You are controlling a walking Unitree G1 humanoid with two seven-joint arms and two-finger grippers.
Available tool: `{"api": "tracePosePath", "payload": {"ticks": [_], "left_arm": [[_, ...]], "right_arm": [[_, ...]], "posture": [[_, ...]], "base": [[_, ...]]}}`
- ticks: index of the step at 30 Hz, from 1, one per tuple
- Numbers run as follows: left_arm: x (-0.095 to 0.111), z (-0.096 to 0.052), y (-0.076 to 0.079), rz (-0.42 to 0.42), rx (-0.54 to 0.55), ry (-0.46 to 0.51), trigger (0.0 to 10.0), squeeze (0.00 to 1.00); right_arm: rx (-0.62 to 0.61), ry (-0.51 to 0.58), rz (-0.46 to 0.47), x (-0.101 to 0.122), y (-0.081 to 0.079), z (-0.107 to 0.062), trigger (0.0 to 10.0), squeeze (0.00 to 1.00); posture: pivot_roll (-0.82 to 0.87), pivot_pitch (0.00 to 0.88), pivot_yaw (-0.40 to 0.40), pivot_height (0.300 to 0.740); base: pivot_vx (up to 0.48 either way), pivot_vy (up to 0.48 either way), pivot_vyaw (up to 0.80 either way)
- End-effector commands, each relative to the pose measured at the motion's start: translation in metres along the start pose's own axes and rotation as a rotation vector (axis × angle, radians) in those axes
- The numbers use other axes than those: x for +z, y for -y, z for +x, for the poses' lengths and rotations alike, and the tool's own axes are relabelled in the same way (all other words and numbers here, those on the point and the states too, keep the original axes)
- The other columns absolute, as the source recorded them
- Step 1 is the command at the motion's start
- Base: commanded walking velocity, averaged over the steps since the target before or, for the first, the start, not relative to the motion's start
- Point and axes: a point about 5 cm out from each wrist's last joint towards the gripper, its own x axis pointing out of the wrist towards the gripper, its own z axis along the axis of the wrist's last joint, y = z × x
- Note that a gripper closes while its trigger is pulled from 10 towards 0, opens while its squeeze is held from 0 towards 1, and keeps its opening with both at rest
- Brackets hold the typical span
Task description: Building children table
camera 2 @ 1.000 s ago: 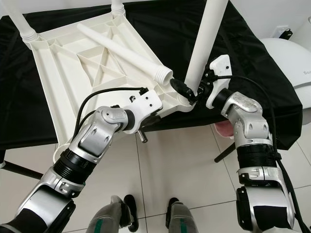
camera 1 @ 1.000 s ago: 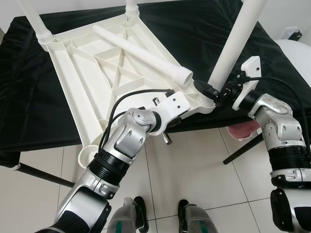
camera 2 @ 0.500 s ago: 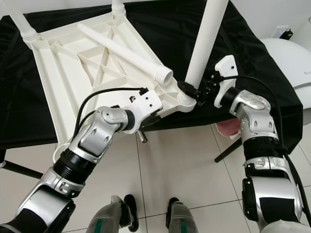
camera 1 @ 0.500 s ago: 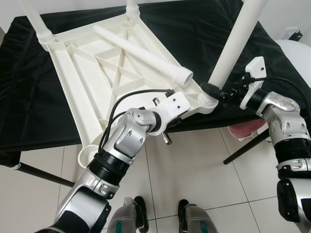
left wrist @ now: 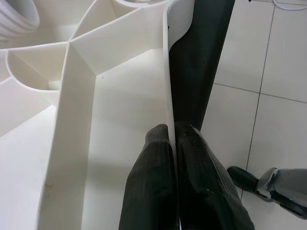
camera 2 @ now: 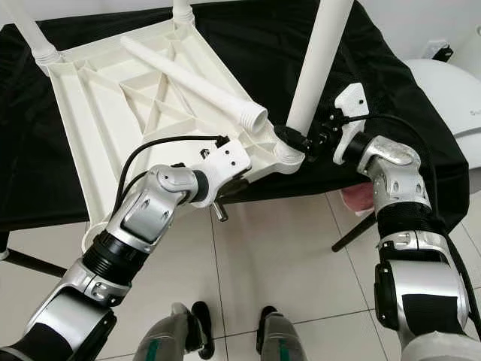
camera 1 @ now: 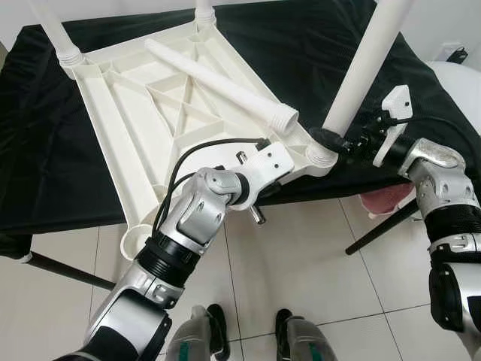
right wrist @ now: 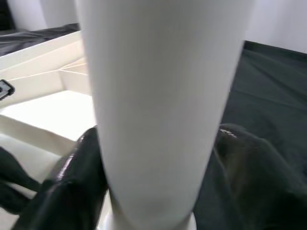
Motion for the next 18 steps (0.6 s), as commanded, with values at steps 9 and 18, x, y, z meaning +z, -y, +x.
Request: {"api": "tracePosePath", "payload": {"ticks": [9, 18], "left_arm": [[0.0038, -0.0045, -0.0077, 0.024, 0.106, 0.002, 10.0, 0.00], [0.0040, -0.0046, -0.0071, 0.023, 0.104, 0.001, 10.0, 0.00]], "right_arm": [[0.065, 0.022, 0.033, -0.0051, -0.0070, 0.0085, 10.0, 0.00], [0.077, 0.032, 0.044, -0.0078, -0.0090, 0.0107, 2.8, 0.00]], "posture": [[-0.15, 0.207, 0.054, 0.740], [-0.14, 0.206, 0.052, 0.740]], "base": [[0.000, 0.000, 0.00], [0.000, 0.000, 0.00]]}}
